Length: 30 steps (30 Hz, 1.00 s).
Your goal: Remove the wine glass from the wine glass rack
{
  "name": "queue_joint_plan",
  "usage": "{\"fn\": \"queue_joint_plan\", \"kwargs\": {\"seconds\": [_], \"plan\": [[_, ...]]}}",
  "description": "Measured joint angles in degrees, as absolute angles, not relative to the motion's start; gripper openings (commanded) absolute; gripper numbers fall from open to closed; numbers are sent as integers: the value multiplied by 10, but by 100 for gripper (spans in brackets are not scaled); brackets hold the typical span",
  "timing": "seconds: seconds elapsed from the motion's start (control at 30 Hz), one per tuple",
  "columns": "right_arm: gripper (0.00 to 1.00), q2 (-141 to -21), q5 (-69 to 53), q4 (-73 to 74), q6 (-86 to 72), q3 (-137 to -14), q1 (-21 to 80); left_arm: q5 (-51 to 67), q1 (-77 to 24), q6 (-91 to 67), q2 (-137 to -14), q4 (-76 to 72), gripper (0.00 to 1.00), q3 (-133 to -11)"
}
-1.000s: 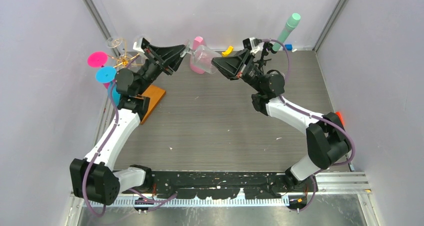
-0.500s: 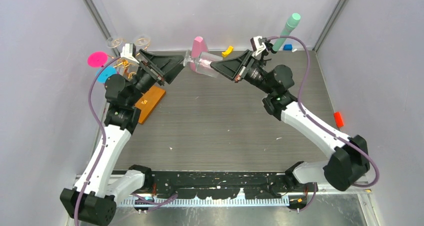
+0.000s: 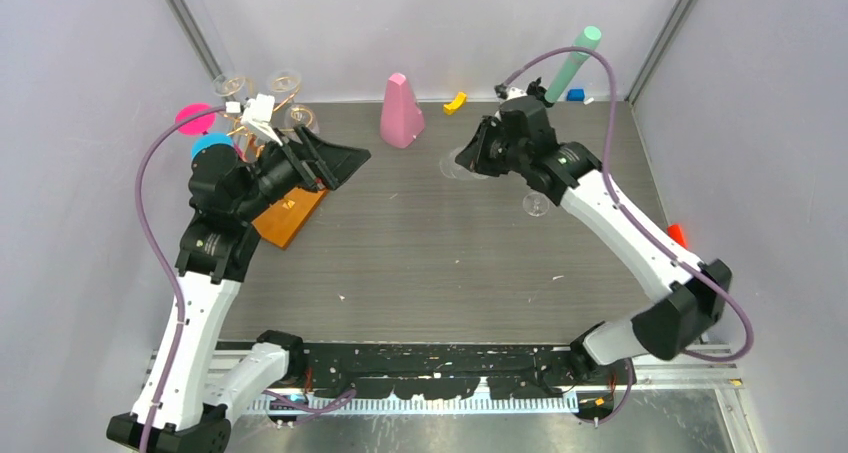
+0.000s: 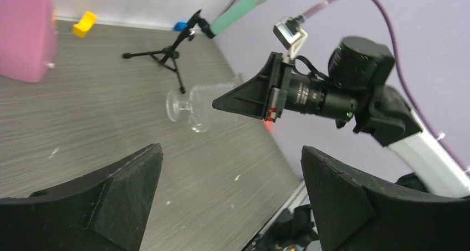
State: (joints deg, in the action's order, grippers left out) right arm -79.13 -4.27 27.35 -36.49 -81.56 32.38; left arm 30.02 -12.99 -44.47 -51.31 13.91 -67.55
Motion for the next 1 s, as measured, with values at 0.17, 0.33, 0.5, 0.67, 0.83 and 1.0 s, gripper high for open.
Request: {"fn": "queue_joint_plan", "kwargs": {"seconds": [0.17,0.33,0.5,0.67,0.83,1.0], "plan": [[0,-884,41,412,-307,-863,323,285,-130,-365,-502,213,99,-693],[0,-965,106,481,-275,-891,312,278,-130,-323,-500,255,99,-694],[0,-1035,119,498,-256,-910,283,271,-130,-297,-499,282,99,-700],[0,-1071,107,505,-249,-914,251,265,-130,-281,-495,289,100,-704],[2,-1085,88,511,-239,-927,224,263,-130,-277,-495,300,100,-704],[10,-1102,74,514,-227,-950,215,232,-130,-265,-495,316,100,-708]]}}
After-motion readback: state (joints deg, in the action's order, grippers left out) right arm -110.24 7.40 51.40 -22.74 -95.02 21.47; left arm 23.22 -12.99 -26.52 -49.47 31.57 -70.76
